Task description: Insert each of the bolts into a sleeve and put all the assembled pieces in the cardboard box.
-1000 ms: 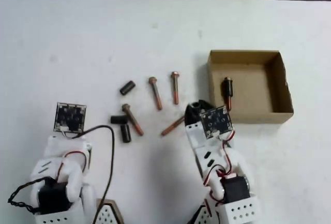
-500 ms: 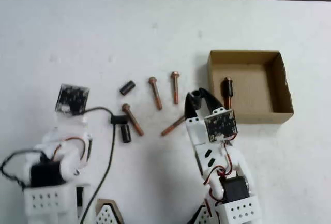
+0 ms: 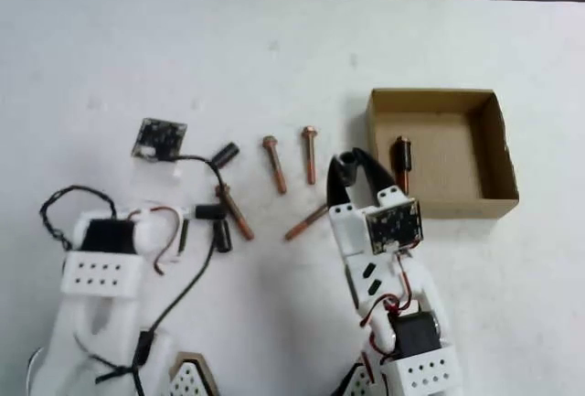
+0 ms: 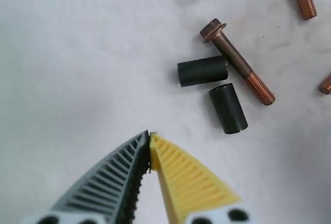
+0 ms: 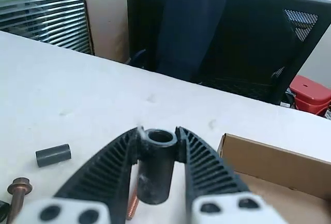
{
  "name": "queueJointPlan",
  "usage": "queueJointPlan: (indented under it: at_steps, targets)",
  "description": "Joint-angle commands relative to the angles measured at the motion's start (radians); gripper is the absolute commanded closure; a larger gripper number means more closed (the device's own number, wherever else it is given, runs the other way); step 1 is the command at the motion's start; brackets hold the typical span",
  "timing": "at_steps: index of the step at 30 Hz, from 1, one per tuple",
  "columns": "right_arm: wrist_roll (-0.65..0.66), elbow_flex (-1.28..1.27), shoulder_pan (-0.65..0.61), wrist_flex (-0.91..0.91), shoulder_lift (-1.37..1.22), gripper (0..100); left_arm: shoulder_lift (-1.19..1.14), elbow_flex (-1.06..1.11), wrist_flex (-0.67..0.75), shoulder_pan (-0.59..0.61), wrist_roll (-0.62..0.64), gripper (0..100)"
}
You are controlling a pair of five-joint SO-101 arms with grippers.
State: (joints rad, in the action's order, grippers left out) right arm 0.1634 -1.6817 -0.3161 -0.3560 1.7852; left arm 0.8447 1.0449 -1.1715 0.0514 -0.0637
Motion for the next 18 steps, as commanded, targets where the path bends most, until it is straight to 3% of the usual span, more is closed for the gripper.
queueJointPlan:
  at_steps: [1, 13, 18]
  targets:
    - [-0.011, -0.008, 0.002, 0.053, 0.015, 97.2, -0.061, -0.061, 0.046, -0.053, 0.028, 98]
    - [-0.011, -0.009, 0.008, 0.065, 0.015, 97.2, -0.315, -0.238, 0.043, -0.082, 0.035, 98]
    - [-0.009, -0.009, 0.012, 0.025, 0.013, 97.2, -0.455, -0.338, 0.029, -0.150, 0.218, 98]
